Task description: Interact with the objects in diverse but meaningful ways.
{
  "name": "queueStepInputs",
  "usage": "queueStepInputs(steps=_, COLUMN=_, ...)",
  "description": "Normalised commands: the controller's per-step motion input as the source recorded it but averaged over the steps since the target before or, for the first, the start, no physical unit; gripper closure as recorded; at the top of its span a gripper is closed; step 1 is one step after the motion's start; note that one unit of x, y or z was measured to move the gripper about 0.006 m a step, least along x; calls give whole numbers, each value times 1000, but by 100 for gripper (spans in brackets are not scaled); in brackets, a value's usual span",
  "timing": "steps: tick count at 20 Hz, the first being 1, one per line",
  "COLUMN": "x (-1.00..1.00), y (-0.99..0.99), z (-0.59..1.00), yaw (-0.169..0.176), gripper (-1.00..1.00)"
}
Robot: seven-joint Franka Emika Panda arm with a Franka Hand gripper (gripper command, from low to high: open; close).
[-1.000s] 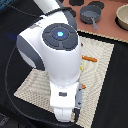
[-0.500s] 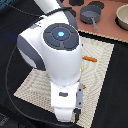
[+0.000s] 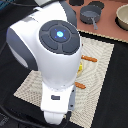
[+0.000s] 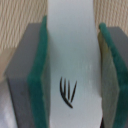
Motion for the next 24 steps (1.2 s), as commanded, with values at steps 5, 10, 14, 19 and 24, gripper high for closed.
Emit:
queueStepInputs(steps=5, x=-1000, y=293, z=485, yaw=0, gripper=100)
queueStepInputs(steps=10, x=-1000, y=310, z=230, yaw=0, gripper=100)
queueStepInputs(steps=14, x=-972, y=284, z=5, yaw=0, gripper=100)
queueStepInputs(steps=19, x=-998, y=201, z=-171, yaw=2, gripper=100)
queueStepInputs(steps=24, x=-1000, y=112, z=-353, yaw=2, gripper=100)
